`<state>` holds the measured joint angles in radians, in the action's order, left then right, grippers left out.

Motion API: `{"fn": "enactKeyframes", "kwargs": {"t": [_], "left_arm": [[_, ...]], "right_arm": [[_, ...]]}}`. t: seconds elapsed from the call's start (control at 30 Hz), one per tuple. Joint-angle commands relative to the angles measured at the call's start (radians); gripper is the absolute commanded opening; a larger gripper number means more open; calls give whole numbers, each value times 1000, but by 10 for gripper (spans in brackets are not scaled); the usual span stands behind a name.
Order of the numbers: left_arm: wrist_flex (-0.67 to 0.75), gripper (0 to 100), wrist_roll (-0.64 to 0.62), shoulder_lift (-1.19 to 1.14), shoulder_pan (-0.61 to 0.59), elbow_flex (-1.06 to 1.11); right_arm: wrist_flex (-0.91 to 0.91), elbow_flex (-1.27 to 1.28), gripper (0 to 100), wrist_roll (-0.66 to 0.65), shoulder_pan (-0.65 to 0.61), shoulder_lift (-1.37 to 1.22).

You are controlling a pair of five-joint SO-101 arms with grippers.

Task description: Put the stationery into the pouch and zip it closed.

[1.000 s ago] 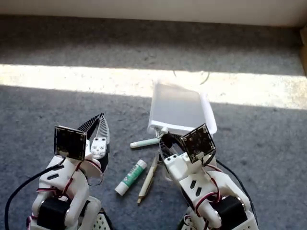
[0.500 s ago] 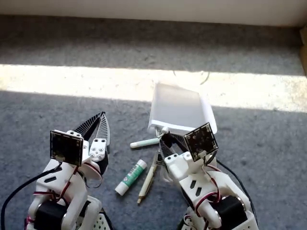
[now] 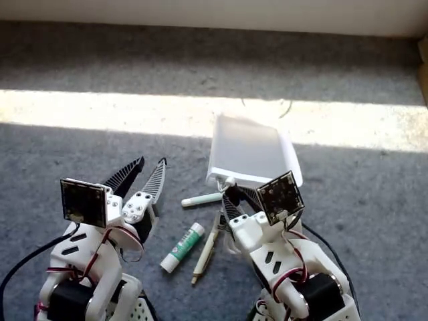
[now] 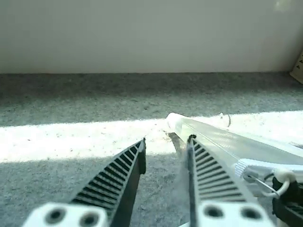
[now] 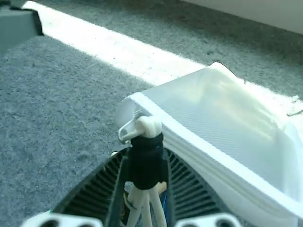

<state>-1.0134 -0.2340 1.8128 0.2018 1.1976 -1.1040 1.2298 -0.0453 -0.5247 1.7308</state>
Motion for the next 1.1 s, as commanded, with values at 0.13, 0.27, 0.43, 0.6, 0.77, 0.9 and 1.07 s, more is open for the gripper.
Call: {"fn": "enactKeyframes", "kwargs": {"t": [0.13, 0.27, 0.43, 0.6, 0.77, 0.9, 1.07], "left_arm": [[-15, 178, -29, 5, 18, -10], [-14, 179, -31, 4, 19, -2], [-14, 179, -26, 5, 124, 27], [-38, 179, -23, 5, 177, 22], [-57, 179, 3, 5, 226, 27], [-51, 179, 26, 5, 286, 51], [-26, 179, 28, 4, 297, 101]], "right_arm": [[31, -7, 5, 11, 12, 4], [31, -7, 6, 11, 12, 4], [31, -7, 8, 3, -48, 4], [31, -7, 8, 3, -74, 4], [33, -7, 8, 3, -73, 4], [33, -7, 8, 3, -74, 4], [30, -7, 8, 3, -76, 4]]}}
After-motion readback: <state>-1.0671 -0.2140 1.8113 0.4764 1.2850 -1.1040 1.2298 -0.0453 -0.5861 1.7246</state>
